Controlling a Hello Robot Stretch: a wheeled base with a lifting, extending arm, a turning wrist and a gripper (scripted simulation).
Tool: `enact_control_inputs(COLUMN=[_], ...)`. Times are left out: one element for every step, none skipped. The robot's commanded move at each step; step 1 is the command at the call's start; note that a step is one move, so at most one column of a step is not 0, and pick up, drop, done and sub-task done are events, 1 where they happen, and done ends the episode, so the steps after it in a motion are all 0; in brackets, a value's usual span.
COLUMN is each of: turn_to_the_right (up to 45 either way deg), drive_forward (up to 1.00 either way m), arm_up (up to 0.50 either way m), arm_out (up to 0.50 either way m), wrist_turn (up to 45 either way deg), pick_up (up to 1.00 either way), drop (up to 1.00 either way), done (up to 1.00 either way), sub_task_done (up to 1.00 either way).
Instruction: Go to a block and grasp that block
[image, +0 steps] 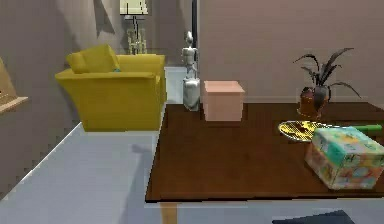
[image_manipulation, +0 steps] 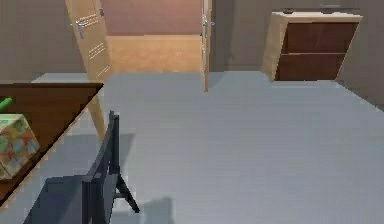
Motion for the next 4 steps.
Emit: enact_control_inputs(turn_to_the_right=[-42.0, 45.0, 27.0, 0.0], drive_forward=[0.00, 0.00, 0.00, 0.35], arm_up=[0.00, 0.00, 0.00, 0.00], arm_out=[0.00, 0.00, 0.00, 0.00], wrist_turn=[0.0, 0.0, 0.0, 0.0], pick_up=[0.00, 0.00, 0.00, 0.00], drop=[0.00, 0.00, 0.00, 0.00], done=[0.00, 0.00, 0.00, 0.00], sub_task_done=[0.00, 0.00, 0.00, 0.00])
